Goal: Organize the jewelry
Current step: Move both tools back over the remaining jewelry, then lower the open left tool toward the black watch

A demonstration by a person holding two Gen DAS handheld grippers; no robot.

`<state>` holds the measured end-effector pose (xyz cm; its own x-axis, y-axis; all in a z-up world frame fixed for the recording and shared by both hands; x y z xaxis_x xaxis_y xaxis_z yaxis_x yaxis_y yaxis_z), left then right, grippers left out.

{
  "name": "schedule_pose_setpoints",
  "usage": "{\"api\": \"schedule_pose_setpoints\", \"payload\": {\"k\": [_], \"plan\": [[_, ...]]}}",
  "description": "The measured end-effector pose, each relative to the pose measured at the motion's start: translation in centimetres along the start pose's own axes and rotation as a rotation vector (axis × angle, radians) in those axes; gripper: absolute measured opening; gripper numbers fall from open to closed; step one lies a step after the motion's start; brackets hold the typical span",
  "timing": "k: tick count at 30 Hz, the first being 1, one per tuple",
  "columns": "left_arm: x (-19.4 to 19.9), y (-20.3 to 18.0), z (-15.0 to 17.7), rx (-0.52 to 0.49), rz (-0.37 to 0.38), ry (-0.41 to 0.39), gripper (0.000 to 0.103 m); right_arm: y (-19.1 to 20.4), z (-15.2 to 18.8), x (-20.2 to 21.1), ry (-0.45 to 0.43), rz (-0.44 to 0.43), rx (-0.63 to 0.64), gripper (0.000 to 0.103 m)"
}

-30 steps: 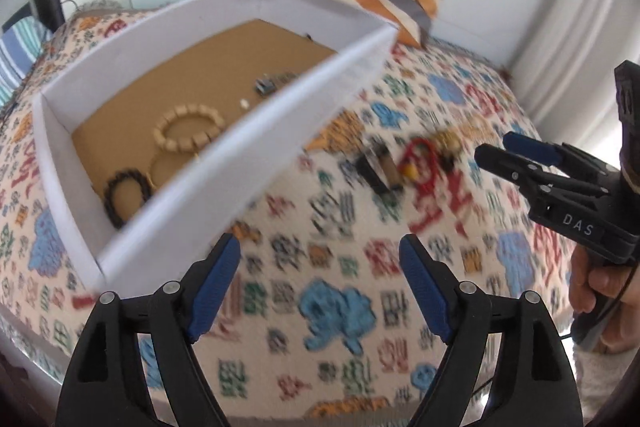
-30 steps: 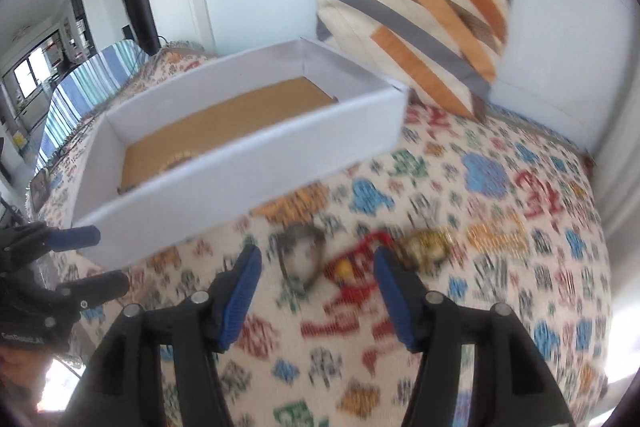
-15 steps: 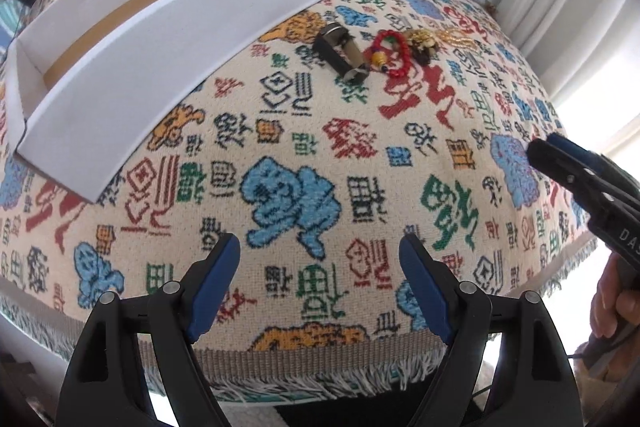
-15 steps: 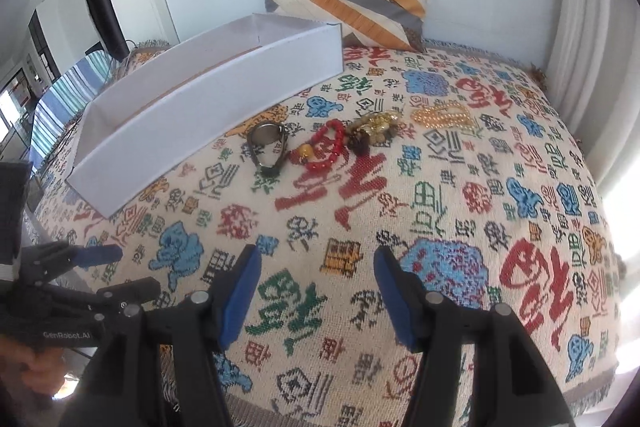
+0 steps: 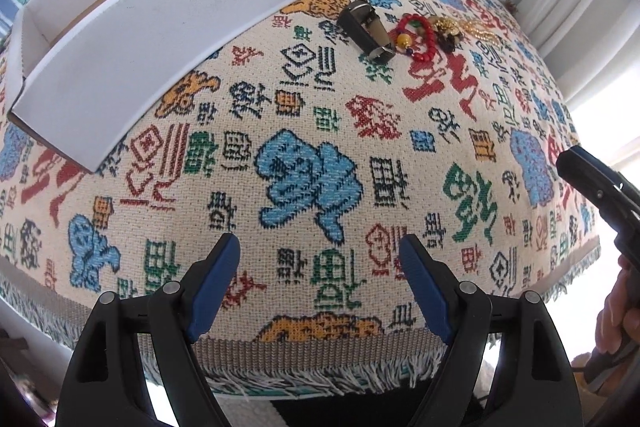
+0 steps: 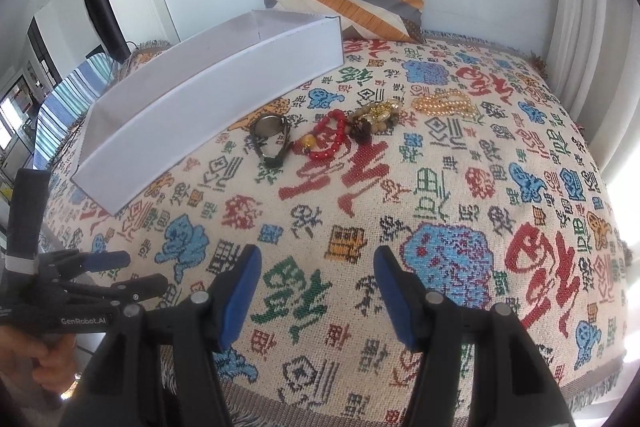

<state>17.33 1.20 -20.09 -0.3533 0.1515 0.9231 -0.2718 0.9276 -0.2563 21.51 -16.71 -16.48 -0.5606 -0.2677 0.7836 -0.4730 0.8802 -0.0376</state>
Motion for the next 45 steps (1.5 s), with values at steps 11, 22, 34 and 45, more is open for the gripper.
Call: {"api": "schedule_pose_setpoints", "payload": {"k": [11,22,34,45], "plan": [[-0.8,-0.5,-0.1,-0.003,-0.015,0.028,0.083,-0.5,1.5,-0.9,0.042,-0.017,-0.024,0.060],[-0.9,-0.5,-2.7,0.021,-0.021,0.010,0.083,-1.4,1.6,-1.3,0.056,-0.017,-0.046,0.060],[-1.2,-2.0,-6.4,0.010,-0.061,-0.045,0.083,-2.9,1.8,-2.8,0.082,-0.039,-0.085,0.060],[-1.9,-2.2,-7.6,0.021,-0.061,-0.036,0.083,-3.4,2.3,-3.7,0.098,-0.039,-0.091,0.060]]}}
Point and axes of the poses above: each gripper's, at about its wrist camera, not at the fingertips, and x roughly against the way its jaws point, y to its left, z to its underside, the point moved 10 cm from there along -x, roughly the way its jaws point, and after that the axes turned 13 degrees about x, right-handed, at the moved point
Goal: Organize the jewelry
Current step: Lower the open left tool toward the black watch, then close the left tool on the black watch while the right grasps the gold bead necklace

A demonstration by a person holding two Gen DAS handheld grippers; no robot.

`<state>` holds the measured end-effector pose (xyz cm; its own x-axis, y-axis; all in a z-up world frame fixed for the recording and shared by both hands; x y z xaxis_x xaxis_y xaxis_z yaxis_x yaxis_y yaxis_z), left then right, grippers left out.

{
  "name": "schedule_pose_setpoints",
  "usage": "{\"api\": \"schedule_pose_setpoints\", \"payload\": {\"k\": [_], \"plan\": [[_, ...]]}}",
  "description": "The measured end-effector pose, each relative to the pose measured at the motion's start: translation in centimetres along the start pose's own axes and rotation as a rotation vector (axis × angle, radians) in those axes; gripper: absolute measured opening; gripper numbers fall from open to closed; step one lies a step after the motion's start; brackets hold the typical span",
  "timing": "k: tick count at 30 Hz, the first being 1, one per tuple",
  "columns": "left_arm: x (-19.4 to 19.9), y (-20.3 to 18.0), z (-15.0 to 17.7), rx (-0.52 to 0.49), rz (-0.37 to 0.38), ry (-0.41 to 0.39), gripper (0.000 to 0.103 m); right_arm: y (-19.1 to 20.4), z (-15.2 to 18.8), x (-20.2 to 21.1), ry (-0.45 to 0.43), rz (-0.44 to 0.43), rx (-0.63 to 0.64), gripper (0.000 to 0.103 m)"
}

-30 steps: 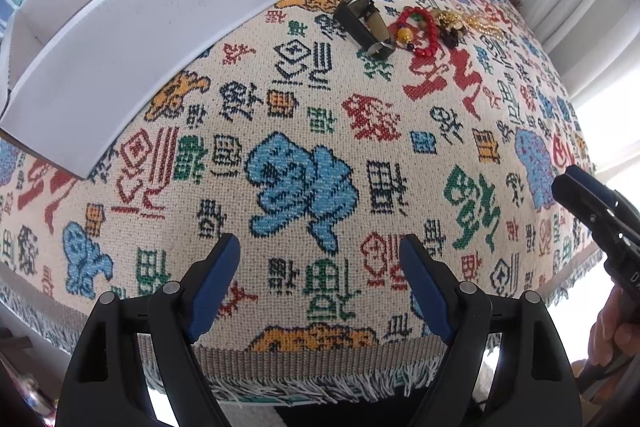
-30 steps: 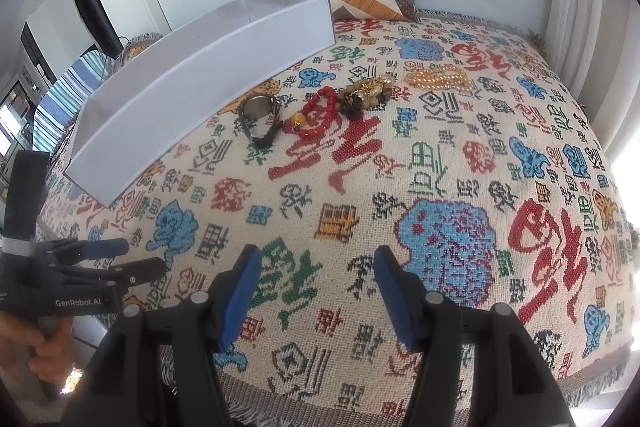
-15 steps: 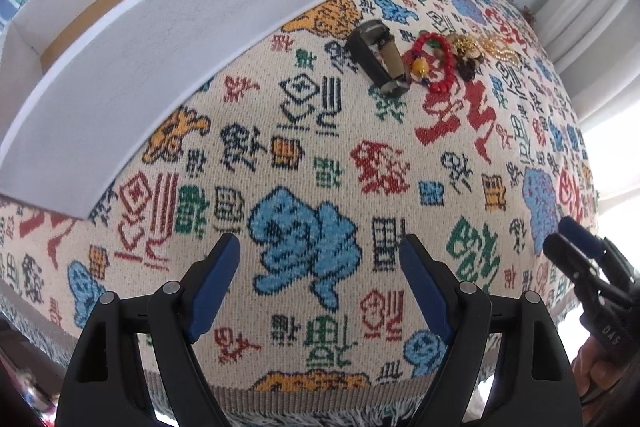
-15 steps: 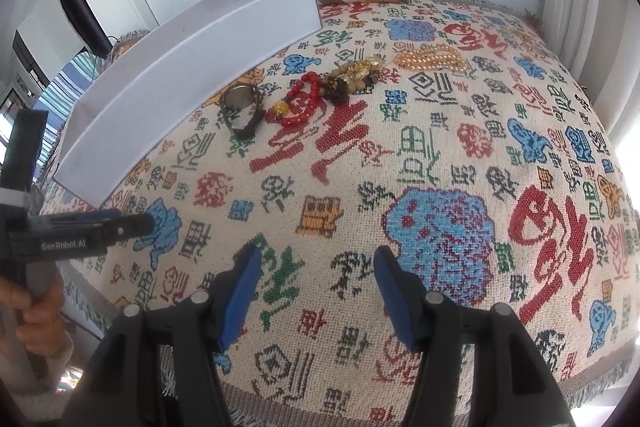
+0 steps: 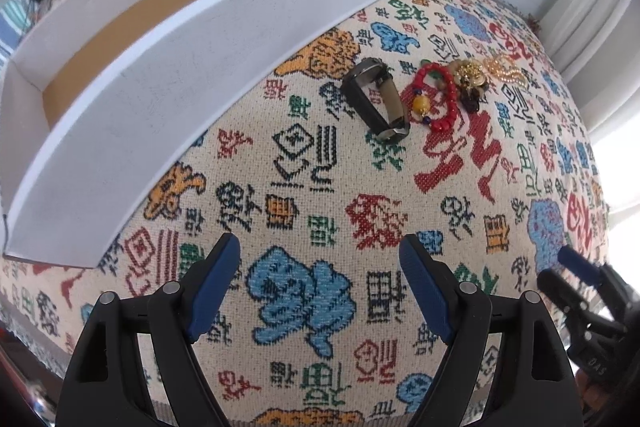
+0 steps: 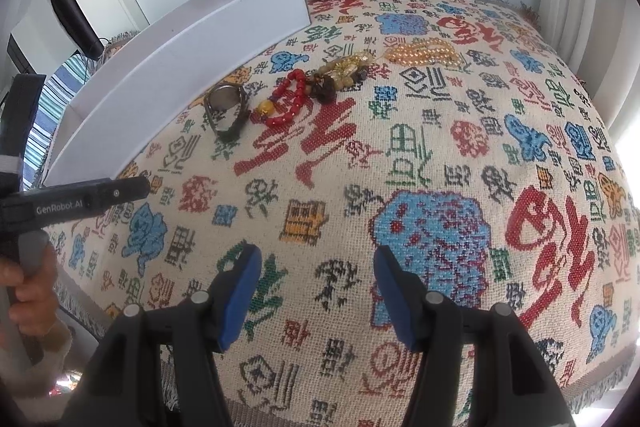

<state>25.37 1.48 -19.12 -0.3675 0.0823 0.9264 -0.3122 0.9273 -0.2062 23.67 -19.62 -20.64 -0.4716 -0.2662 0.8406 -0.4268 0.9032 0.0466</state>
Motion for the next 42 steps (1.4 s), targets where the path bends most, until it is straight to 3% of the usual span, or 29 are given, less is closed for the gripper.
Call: {"api": "schedule_pose_setpoints", "payload": {"k": [4,10,17,20,24,26,27,29,31,33,38,42], "plan": [[-0.8,0.4,-1.4,0.111,0.069,0.052,0.083,0.0,0.4,-0.6,0.012,-0.011,-0.006,0.060],[-1.5,-1.3,-5.3,0.181,0.121,0.011,0.083,-0.4,0.5,-0.9,0.017,-0.013,-0.017,0.060],[-6.0,-2.7,-8.0,0.201,0.040,-0.008,0.083,-2.0,-0.9,0.1,-0.009,-0.045,-0.037,0.060],[-7.4,-2.8,-8.6,0.174,-0.032,-0.039,0.081,-5.0,-3.2,1.4,-0.050,-0.063,-0.089,0.060],[-7.6,-2.8,-9.0,0.146,-0.081,-0.076,0.081,-10.5,-6.5,1.9,-0.080,-0.007,-0.158,0.060],[-7.6,-2.7,-9.0,0.132,-0.113,-0.092,0.074,-13.1,-7.9,1.1,-0.070,0.010,-0.194,0.060],[-7.5,-2.8,-8.8,0.117,-0.129,-0.102,0.066,-14.2,-8.6,0.4,-0.064,0.010,-0.217,0.060],[-7.3,-3.0,-8.8,0.086,-0.134,-0.111,0.049,-16.3,-9.6,-1.5,-0.041,-0.003,-0.276,0.060],[-7.1,-3.5,-8.5,0.058,-0.111,-0.104,0.019,-18.3,-10.5,-3.6,-0.013,-0.019,-0.353,0.060],[-7.3,-3.8,-8.3,0.052,-0.083,-0.086,0.008,-20.2,-11.1,-6.0,0.032,-0.015,-0.424,0.060],[-7.3,-3.7,-7.9,0.058,-0.041,-0.066,0.006,-20.6,-12.7,-10.1,0.091,-0.086,-0.535,0.060],[-6.7,-3.3,-7.2,0.075,-0.014,-0.052,0.006,-20.5,-14.6,-12.5,0.104,-0.066,-0.584,0.061]]}}
Point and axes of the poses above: each gripper's, at about its wrist camera, not at the fingertips, and x roughly against the way its jaws point, y to its left, z to its underside, the point moved 10 cm from there along -x, roughly the way its jaws point, and after that the axes turned 13 degrees about x, right-handed, at the moved point
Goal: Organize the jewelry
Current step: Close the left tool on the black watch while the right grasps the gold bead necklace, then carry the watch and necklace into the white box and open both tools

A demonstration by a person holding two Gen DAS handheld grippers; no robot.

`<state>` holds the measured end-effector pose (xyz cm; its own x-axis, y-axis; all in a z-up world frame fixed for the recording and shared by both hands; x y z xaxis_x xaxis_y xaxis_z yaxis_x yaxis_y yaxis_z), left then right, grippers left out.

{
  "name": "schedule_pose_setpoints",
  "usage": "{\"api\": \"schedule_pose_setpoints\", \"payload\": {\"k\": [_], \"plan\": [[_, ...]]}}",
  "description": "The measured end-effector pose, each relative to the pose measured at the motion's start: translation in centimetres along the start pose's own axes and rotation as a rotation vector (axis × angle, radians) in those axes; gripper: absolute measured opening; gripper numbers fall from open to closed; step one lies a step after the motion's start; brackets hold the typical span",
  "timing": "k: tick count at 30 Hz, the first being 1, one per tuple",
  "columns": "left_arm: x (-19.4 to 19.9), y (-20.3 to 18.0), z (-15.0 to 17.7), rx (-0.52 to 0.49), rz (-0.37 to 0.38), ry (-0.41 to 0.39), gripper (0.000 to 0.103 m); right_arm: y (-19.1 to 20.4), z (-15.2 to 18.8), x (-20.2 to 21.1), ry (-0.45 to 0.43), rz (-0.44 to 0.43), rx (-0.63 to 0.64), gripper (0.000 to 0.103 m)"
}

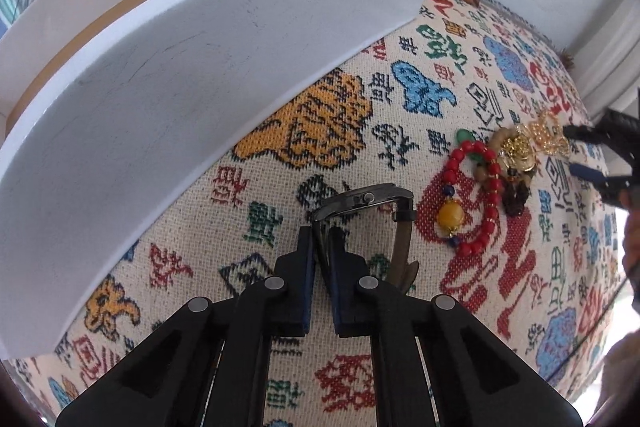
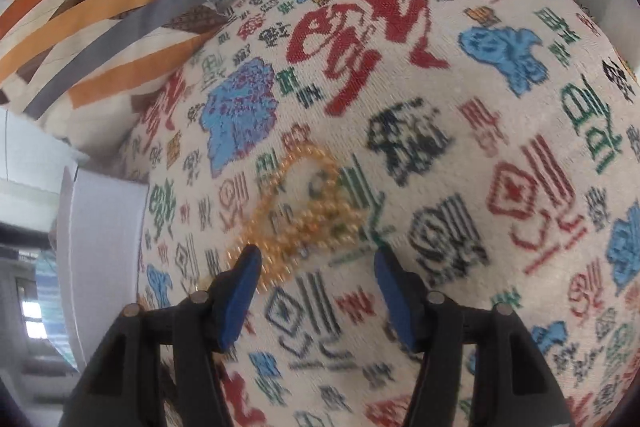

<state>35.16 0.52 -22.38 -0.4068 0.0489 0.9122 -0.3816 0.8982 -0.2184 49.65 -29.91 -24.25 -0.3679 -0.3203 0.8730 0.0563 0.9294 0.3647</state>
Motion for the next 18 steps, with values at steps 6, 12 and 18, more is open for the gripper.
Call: {"api": "schedule_pose_setpoints", "payload": {"k": [6,12,18], "plan": [[0.3,0.0,0.4,-0.002,0.006,-0.001,0.005,2.8,-2.7,-2.1,-0.038,0.176,0.103,0.065],[1.5,0.6,0.9,-0.002,0.029,0.002,0.004,4.0,-2.2,-2.0,-0.068,0.323,0.334,0.024],[2.6,0.9,1.1,-0.002,0.046,-0.005,0.003,2.9,-1.2,1.0,-0.105,0.198,0.329,0.008]]}}
Point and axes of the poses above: each gripper's, at about its wrist camera, not at the fingertips, and x roughly against the way its jaws point, y to its left, z to its underside, the point moved 10 cm from there along -x, roughly the way its jaws point, and after that the axes turned 13 degrees about x, right-handed, at the moved point
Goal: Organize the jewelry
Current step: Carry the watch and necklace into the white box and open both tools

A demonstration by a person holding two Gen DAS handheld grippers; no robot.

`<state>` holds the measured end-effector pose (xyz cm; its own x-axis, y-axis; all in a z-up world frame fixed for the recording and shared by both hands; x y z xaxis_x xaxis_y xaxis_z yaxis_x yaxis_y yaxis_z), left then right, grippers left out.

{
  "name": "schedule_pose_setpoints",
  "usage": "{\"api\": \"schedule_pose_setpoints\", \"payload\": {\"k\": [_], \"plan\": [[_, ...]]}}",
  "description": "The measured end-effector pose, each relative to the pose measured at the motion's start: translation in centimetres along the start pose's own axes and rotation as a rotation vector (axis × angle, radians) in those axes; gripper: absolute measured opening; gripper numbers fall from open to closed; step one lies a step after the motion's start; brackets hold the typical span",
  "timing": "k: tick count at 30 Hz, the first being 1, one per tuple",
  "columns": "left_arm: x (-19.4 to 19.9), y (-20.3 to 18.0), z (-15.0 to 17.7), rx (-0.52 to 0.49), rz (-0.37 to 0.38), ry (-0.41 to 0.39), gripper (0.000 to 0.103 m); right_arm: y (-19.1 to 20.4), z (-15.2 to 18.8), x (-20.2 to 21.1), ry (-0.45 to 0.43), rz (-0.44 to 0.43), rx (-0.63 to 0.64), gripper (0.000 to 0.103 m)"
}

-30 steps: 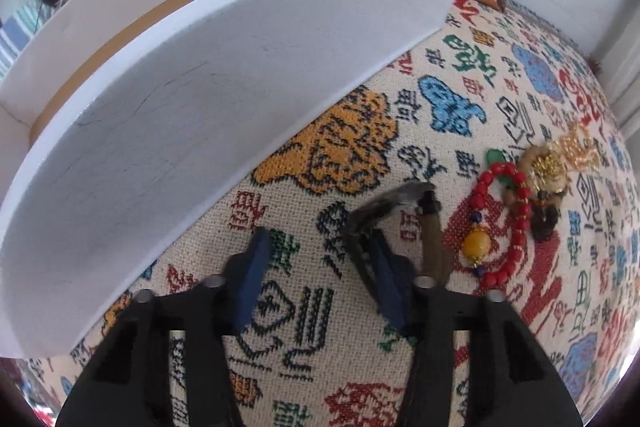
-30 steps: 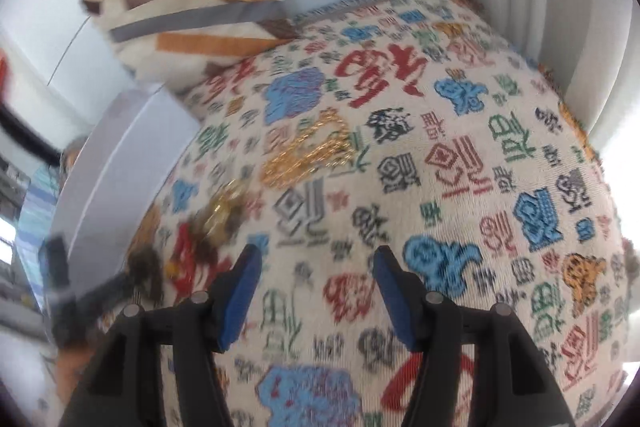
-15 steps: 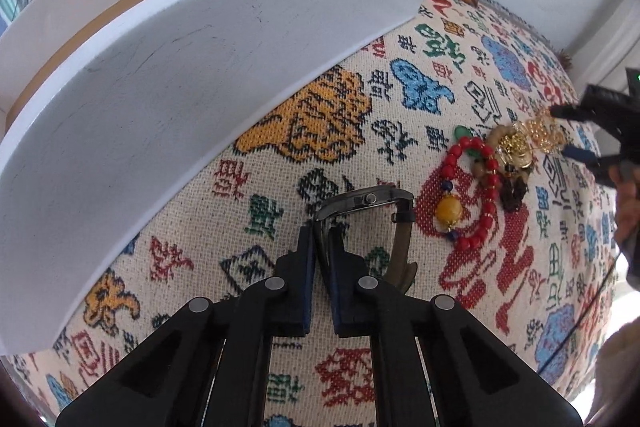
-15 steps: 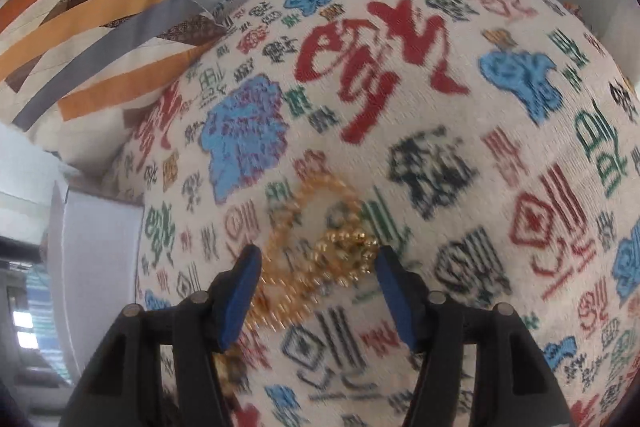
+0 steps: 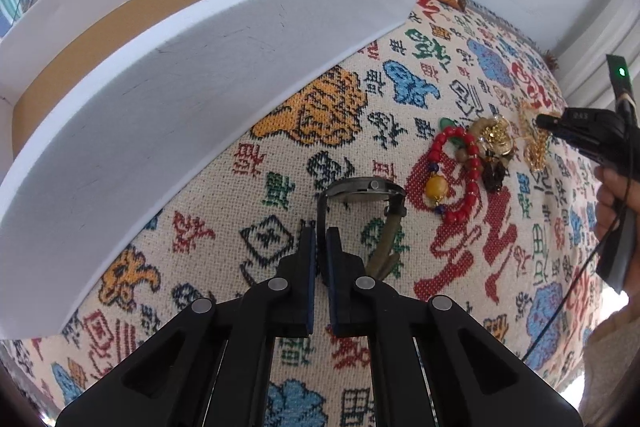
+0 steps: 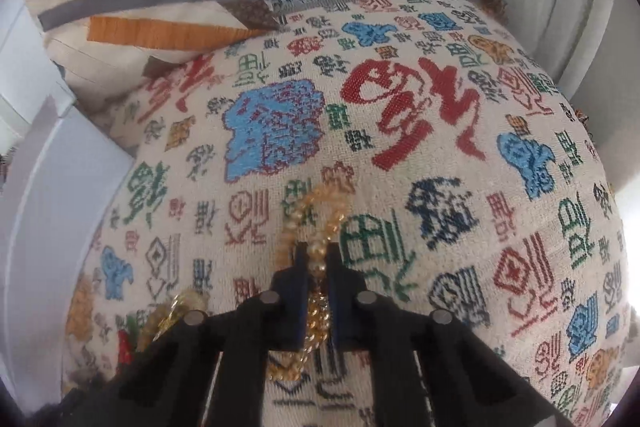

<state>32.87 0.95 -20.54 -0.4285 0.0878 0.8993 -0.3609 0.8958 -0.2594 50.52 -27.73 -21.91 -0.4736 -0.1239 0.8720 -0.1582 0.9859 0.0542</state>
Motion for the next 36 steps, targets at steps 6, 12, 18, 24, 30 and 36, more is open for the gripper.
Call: {"api": "schedule_pose_setpoints", "payload": {"k": [6,12,18,24,30,36], "plan": [[1.9,0.1,0.0,0.002,0.013,-0.033,0.003,0.6,0.9,5.0,-0.062,-0.067,0.040,0.008],[3.8,0.0,0.5,-0.006,0.034,-0.049,0.001,1.4,1.4,10.7,-0.146,-0.104,0.064,0.008],[6.3,-0.3,1.2,-0.033,0.058,-0.083,0.001,3.0,2.5,15.8,-0.201,-0.145,0.110,0.008],[8.0,0.8,1.6,-0.019,0.067,-0.103,0.001,5.6,4.4,18.7,-0.218,-0.191,0.173,0.008],[5.9,1.5,1.7,-0.008,0.089,-0.033,0.015,7.8,6.0,20.4,-0.226,-0.231,0.205,0.008],[2.7,0.1,0.4,-0.066,0.040,-0.026,0.043,9.5,6.6,21.4,-0.231,-0.266,0.230,0.008]]}}
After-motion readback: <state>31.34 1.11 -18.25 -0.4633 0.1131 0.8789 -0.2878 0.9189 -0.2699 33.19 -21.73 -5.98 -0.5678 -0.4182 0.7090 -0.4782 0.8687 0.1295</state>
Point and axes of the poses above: each gripper's, at about its wrist camera, not at the fingertips, and x roughly against the way its jaws point, y to its left, z to its underside, the point moved 10 cm from there along -x, roughly the way its jaws point, and after that the axes turned 13 degrees about x, right-handed, at the moved point
